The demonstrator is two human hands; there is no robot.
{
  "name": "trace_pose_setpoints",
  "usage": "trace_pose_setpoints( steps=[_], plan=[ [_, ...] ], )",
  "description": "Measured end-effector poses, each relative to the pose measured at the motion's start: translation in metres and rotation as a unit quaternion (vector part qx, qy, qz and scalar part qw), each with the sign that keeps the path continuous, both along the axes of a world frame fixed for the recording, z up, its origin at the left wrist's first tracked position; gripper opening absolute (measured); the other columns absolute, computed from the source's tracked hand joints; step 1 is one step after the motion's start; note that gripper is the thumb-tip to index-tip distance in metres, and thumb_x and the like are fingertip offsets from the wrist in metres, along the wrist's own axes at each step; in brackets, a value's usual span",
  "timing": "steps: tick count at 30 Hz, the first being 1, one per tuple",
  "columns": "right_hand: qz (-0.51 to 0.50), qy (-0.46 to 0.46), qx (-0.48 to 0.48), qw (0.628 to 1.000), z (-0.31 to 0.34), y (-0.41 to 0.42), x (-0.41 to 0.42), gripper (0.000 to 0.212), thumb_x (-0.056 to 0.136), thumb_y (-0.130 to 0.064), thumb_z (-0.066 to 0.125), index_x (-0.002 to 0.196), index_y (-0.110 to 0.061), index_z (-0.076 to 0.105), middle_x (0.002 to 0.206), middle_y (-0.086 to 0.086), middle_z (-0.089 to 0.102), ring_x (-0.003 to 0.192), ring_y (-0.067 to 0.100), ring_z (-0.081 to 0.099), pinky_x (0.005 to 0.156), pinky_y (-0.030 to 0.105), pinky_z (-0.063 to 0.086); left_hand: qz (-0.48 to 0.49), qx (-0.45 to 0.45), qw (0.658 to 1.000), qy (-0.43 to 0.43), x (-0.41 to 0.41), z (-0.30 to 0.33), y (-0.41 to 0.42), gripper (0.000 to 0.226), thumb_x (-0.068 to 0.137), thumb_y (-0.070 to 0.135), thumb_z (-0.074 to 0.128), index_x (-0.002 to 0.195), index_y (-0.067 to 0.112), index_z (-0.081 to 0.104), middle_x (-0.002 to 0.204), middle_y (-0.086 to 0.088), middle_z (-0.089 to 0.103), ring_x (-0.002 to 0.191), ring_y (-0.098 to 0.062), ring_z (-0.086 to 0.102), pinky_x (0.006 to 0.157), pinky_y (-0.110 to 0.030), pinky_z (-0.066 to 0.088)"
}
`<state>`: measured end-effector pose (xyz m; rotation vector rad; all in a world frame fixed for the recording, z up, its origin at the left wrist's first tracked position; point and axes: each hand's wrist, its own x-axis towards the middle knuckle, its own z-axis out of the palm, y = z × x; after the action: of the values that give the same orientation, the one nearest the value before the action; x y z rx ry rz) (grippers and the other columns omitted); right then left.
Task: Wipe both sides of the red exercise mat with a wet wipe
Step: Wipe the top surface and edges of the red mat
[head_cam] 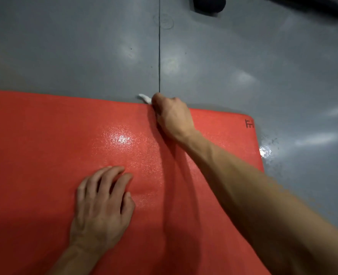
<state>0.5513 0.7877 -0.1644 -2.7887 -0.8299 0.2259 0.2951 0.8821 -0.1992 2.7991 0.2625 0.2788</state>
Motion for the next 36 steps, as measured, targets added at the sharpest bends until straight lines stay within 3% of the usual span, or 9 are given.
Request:
trace_pose_setpoints(
  steps=[6, 11, 13, 16, 22, 25, 28, 30, 36],
  plan=[
    [-0.131, -0.092, -0.099, 0.982, 0.013, -0.107, 0.042, 0.028, 0.093, -0.028, 0.046, 0.093, -0.010, 0.067, 0.092, 0.022, 0.064, 0.091, 0.045, 0.058, 0.075, 0.048, 0.051, 0.005, -0.014, 1.000, 0.010, 0.000, 0.000, 0.001, 0.039, 0.088, 0.031, 0.053, 0.121, 0.019, 0.070, 0.134, -0.003, 0.061, 0.127, -0.031, 0.054, 0.106, -0.051, 0.036],
    [-0.216, 0.042, -0.148, 0.964, 0.023, -0.061, 0.056, 0.050, 0.104, -0.042, 0.047, 0.111, 0.005, 0.061, 0.117, 0.034, 0.062, 0.111, 0.047, 0.060, 0.090, 0.045, 0.049, 0.004, -0.015, 1.000, -0.001, -0.001, 0.000, 0.002, 0.038, 0.088, 0.030, 0.054, 0.121, 0.020, 0.070, 0.133, -0.002, 0.062, 0.127, -0.030, 0.055, 0.107, -0.050, 0.038],
    [-0.236, 0.072, -0.155, 0.957, 0.027, -0.052, 0.061, 0.051, 0.103, -0.044, 0.050, 0.093, 0.004, 0.059, 0.104, 0.030, 0.070, 0.102, 0.038, 0.067, 0.082, 0.037, 0.053, 0.002, -0.017, 1.000, -0.002, -0.001, 0.000, 0.003, 0.038, 0.089, 0.030, 0.054, 0.121, 0.020, 0.070, 0.134, -0.002, 0.062, 0.127, -0.030, 0.055, 0.107, -0.050, 0.039],
    [-0.269, 0.147, -0.128, 0.943, 0.038, -0.021, 0.054, 0.049, 0.096, -0.042, 0.061, 0.068, -0.001, 0.062, 0.050, 0.009, 0.062, 0.056, 0.022, 0.063, 0.044, 0.027, 0.045, 0.003, -0.026, 1.000, 0.008, 0.000, 0.001, 0.003, 0.038, 0.087, 0.029, 0.056, 0.122, 0.021, 0.069, 0.134, -0.001, 0.061, 0.127, -0.030, 0.055, 0.107, -0.051, 0.039],
    [-0.179, 0.233, -0.013, 0.956, 0.026, 0.094, 0.020, 0.037, 0.093, -0.022, 0.063, 0.059, -0.011, 0.054, 0.036, 0.000, 0.053, 0.041, 0.012, 0.057, 0.037, 0.019, 0.042, 0.004, -0.034, 0.999, 0.021, -0.001, 0.004, 0.004, 0.037, 0.085, 0.027, 0.064, 0.122, 0.022, 0.069, 0.134, 0.002, 0.060, 0.127, -0.028, 0.054, 0.107, -0.049, 0.039],
    [-0.169, 0.215, -0.086, 0.958, 0.035, 0.075, 0.033, 0.039, 0.090, -0.041, 0.067, 0.071, -0.007, 0.065, 0.069, 0.006, 0.069, 0.070, 0.019, 0.069, 0.063, 0.029, 0.054, 0.005, -0.030, 0.999, 0.025, -0.001, 0.005, 0.004, 0.038, 0.085, 0.027, 0.062, 0.123, 0.022, 0.068, 0.134, 0.001, 0.060, 0.128, -0.027, 0.054, 0.107, -0.049, 0.039],
    [-0.212, 0.234, -0.106, 0.943, 0.040, 0.045, 0.042, 0.029, 0.086, -0.034, 0.067, 0.072, -0.008, 0.068, 0.074, 0.009, 0.067, 0.068, 0.025, 0.065, 0.059, 0.030, 0.046, 0.003, -0.029, 0.999, 0.025, -0.001, 0.004, 0.003, 0.038, 0.086, 0.028, 0.060, 0.123, 0.023, 0.068, 0.135, 0.000, 0.060, 0.129, -0.028, 0.053, 0.107, -0.049, 0.039],
    [-0.188, 0.205, -0.105, 0.955, 0.037, 0.059, 0.036, 0.029, 0.090, -0.034, 0.062, 0.095, -0.007, 0.071, 0.090, 0.013, 0.070, 0.088, 0.028, 0.070, 0.069, 0.031, 0.049, 0.007, -0.031, 0.999, 0.015, -0.001, 0.004, 0.003, 0.039, 0.086, 0.028, 0.061, 0.124, 0.022, 0.067, 0.135, 0.001, 0.059, 0.129, -0.027, 0.053, 0.107, -0.049, 0.039],
    [-0.036, 0.189, 0.075, 0.979, 0.017, 0.190, -0.032, 0.029, 0.095, -0.016, 0.061, 0.122, -0.010, 0.069, 0.125, 0.006, 0.070, 0.116, 0.021, 0.066, 0.092, 0.029, 0.053, -0.004, 0.000, 1.000, -0.013, -0.011, -0.019, 0.006, 0.048, 0.082, 0.029, 0.049, 0.116, 0.002, 0.071, 0.128, -0.022, 0.062, 0.124, -0.041, 0.045, 0.109, -0.055, 0.032]
  ],
)
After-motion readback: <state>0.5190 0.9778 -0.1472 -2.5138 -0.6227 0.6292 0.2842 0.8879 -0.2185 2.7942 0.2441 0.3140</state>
